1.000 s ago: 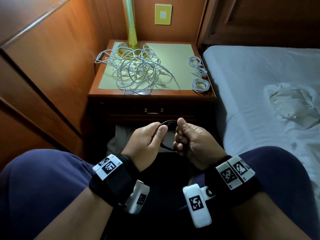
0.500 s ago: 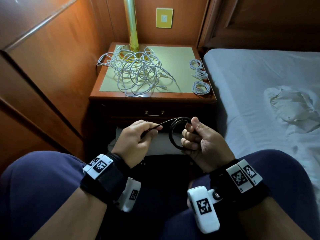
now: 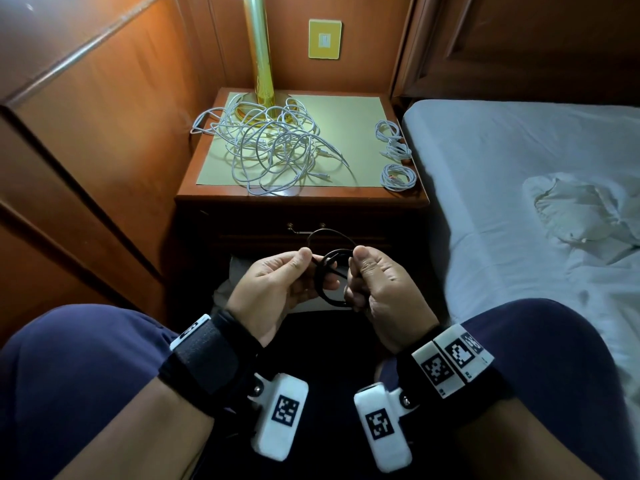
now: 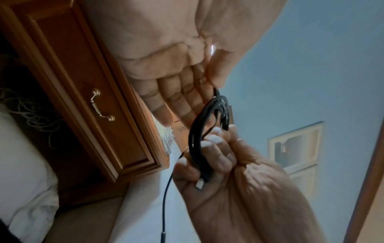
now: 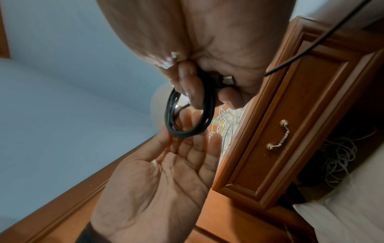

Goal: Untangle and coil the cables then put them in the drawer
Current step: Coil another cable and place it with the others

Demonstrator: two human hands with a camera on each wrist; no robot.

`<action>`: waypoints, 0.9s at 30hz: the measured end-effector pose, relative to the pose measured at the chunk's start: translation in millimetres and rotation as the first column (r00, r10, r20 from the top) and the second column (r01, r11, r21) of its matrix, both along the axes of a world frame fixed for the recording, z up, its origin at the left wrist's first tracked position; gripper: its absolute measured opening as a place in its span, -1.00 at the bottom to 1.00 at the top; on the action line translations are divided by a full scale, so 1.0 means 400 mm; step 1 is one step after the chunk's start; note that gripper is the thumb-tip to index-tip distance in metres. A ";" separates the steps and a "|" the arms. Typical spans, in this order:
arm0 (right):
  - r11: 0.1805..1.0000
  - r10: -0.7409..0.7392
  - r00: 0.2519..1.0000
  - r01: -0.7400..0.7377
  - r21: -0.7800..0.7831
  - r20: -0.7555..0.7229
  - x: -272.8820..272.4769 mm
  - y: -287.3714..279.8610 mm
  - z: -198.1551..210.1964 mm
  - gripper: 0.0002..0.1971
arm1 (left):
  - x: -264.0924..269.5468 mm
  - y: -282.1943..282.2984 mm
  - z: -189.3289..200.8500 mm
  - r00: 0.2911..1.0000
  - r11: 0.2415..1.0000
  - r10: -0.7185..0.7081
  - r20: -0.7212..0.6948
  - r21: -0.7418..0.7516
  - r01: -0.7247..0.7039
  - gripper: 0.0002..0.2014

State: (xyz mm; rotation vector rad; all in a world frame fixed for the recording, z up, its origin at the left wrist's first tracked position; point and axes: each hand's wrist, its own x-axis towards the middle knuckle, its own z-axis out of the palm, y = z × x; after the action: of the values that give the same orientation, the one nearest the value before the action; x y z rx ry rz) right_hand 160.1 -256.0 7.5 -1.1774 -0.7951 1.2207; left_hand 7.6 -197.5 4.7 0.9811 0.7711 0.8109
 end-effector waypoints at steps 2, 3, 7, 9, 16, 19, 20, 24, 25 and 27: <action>1.000 -0.026 0.998 0.025 0.016 0.058 0.000 0.001 0.002 -0.61 | 0.003 -0.005 -0.007 1.000 1.000 -0.017 0.018 0.000 0.017 -0.58; 0.999 -0.041 0.995 0.040 0.016 0.088 0.001 0.002 0.001 -0.61 | 0.005 -0.008 -0.013 1.000 0.999 -0.023 0.006 0.024 0.023 -0.60; 0.998 -0.068 0.983 0.064 0.028 0.171 0.008 0.009 -0.005 -0.63 | 0.021 -0.019 -0.022 0.999 0.995 -0.030 -0.028 0.093 0.033 -0.72; 0.997 -0.078 0.966 0.071 0.036 0.247 0.012 0.009 -0.005 -0.64 | 0.025 -0.016 -0.018 1.000 0.998 -0.021 0.014 0.064 0.020 -0.75; 0.996 -0.066 0.934 0.043 0.074 0.352 0.012 0.005 -0.012 -0.62 | 0.031 -0.020 -0.012 0.999 0.998 -0.048 -0.002 0.045 0.048 -0.73; 0.994 -0.079 0.907 0.038 0.106 0.413 0.017 0.006 -0.021 -0.64 | 0.028 -0.014 -0.027 0.968 0.963 0.043 -0.247 0.268 0.025 -0.66; 0.993 -0.078 0.900 0.034 0.109 0.429 0.016 0.006 -0.021 -0.65 | 0.027 -0.014 -0.033 0.942 0.949 0.083 -0.326 0.316 0.025 -0.63; 0.984 -0.160 0.864 0.102 0.145 0.477 0.025 0.012 -0.017 -0.64 | 0.025 -0.011 -0.041 0.900 0.957 0.176 -0.399 0.285 -0.060 -0.58; 0.976 -0.212 0.858 0.158 0.152 0.468 0.037 0.016 -0.015 -0.64 | 0.024 -0.010 -0.031 0.924 0.970 0.171 -0.343 0.221 -0.098 -0.59; 0.951 -0.310 0.850 0.276 0.143 0.426 0.070 0.024 -0.007 -0.64 | 0.014 0.000 -0.001 0.969 0.990 0.127 -0.213 0.083 -0.111 -0.60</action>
State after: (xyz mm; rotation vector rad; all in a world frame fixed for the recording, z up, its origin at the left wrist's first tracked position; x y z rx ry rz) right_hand 187.9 -246.2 4.8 -1.4790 -0.9452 0.6654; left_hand 13.1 -197.6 4.4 1.1069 1.0033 0.8475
